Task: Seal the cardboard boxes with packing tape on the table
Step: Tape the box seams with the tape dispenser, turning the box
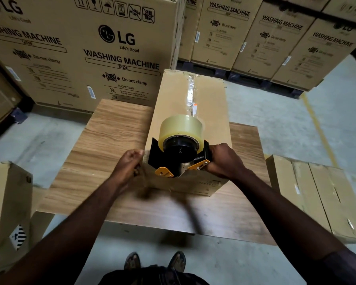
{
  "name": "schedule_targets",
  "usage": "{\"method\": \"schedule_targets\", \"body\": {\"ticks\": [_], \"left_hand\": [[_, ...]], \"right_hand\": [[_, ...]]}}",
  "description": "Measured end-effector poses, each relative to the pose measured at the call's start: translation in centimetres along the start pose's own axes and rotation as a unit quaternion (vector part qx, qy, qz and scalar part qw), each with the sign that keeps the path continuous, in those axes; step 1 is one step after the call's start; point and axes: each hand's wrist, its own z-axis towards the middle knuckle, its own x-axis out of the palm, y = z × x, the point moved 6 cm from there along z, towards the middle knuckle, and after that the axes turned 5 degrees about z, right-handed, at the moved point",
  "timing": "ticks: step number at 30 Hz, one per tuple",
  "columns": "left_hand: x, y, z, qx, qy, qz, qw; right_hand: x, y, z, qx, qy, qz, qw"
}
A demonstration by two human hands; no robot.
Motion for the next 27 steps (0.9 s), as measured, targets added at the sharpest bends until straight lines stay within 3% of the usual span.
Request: {"method": "schedule_targets", "body": {"ticks": [5,7,10,14,20,27], "left_hand": [[-1.7,4.9,-0.1,-0.049,-0.028,0.201,0.978],[-2.6,4.3,-0.4,-0.052,-0.064,0.164,0.983],[-1.9,-0.3,-1.2,0.033,-0.097,0.102,0.989],[0.9,-5.2,-2.6,0.167,-0.083,0.189,0.964],[1.4,-5.1,-2.6,0.197,-0.061,0.214,0.955],[1.1,-4.9,-2.3,0.237,-0.066,0.244,0.938]], "right_hand": [[-0.3,0.1,-0.3,0.029,-0.007,-0.003,1.0],[-0.2,-0.1,-0.3,0.034,-0.004,-0.004,0.999],[0.0,-0.2,0.1,0.022,0.012,-0.003,1.0],[-0.1,0.0,0.4,0.016,0.063,0.024,0.998],[0.2,-0.4,0.9,0.028,0.117,0.064,0.991],[-1.2,-4.8,-2.3,0.006,0.055,0.028,0.998]]}}
